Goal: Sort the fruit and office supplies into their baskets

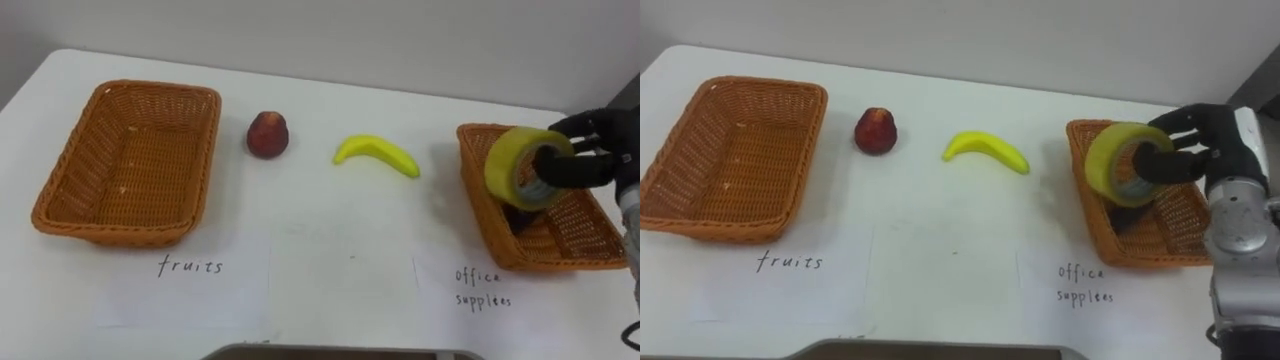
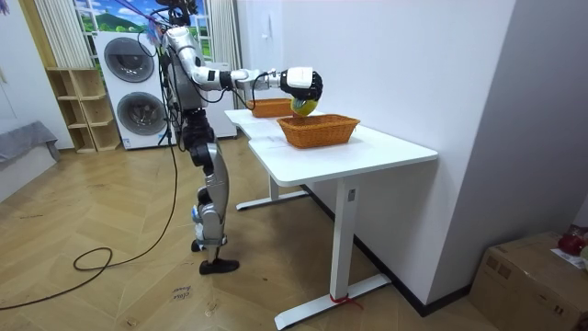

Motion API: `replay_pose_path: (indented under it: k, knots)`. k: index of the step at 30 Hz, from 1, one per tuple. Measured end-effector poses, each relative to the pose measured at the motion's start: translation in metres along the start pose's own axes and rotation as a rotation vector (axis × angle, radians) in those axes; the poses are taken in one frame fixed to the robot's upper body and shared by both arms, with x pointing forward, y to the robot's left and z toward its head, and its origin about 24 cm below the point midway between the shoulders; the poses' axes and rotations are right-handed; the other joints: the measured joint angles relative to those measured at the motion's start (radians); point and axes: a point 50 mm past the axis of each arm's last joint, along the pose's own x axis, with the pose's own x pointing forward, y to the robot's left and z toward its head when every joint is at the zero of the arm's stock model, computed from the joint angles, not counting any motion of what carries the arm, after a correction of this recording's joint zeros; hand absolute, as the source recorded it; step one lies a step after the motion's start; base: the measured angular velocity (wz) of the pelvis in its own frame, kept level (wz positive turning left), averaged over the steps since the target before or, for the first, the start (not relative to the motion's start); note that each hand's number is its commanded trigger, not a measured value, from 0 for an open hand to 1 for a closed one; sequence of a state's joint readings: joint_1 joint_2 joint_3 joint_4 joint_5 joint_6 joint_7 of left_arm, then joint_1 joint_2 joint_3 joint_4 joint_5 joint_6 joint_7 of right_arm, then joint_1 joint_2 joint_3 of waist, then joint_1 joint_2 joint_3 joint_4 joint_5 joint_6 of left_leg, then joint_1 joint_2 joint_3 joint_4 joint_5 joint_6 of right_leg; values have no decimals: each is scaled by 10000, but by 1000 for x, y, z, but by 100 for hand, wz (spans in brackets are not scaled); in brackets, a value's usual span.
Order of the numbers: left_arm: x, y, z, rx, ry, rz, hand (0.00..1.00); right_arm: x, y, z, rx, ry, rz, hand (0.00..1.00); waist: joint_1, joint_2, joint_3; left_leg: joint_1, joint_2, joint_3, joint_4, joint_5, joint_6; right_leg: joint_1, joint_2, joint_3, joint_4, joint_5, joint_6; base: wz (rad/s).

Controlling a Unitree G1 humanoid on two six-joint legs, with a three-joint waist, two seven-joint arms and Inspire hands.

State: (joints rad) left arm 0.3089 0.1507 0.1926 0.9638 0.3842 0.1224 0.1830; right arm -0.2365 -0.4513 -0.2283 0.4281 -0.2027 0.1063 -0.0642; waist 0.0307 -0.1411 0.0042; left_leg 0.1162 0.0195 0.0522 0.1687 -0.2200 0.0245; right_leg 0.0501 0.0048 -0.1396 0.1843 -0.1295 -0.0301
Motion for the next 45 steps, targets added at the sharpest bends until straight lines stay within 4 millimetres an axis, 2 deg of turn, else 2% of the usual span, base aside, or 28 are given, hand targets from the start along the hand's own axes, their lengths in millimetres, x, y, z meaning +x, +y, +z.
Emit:
replay_pose_path:
  k: [5,21,23,24,25,26,37,45]
  knots:
    - [1,1,2,-38,-101,24,0,1,-5,-6,-134,222,-166,100,-53,4,-4,9,11,9,0,2,-2,0,8,15,-2,-1,-1,0]
    - [1,3,4,-43,-206,-97,0,1,-4,-15,-198,592,-96,100,-127,-11,-15,27,14,19,0,2,-2,1,5,7,-3,-1,-1,0]
    - [1,3,3,-40,-192,-100,0,1,-4,-15,-196,593,-95,88,-129,-9,-15,29,13,18,0,2,-2,2,4,7,-2,-1,-1,0]
    - [1,3,3,-39,-184,-101,0,1,-4,-15,-196,593,-94,55,-128,-9,-15,30,13,19,0,2,-2,2,3,7,-1,-1,-1,0]
    - [1,3,3,-39,-181,-103,0,1,-4,-15,-196,593,-94,30,-128,-9,-15,31,12,19,0,2,-2,2,3,7,-1,-1,-1,0]
    - [1,3,3,-38,-176,-107,0,1,-4,-15,-199,594,-94,0,-128,-9,-15,32,13,18,-1,2,-2,2,4,7,0,-1,-1,0]
    - [1,3,3,0,-83,-111,0,1,-2,-15,-107,586,127,0,-103,40,-43,29,21,21,-10,1,-2,2,13,-4,-8,0,-2,0]
    - [2,4,9,-12,-211,-82,0,1,2,-14,-153,579,542,0,-22,153,-105,24,18,52,-14,1,-3,-4,13,-20,-2,0,-2,0]
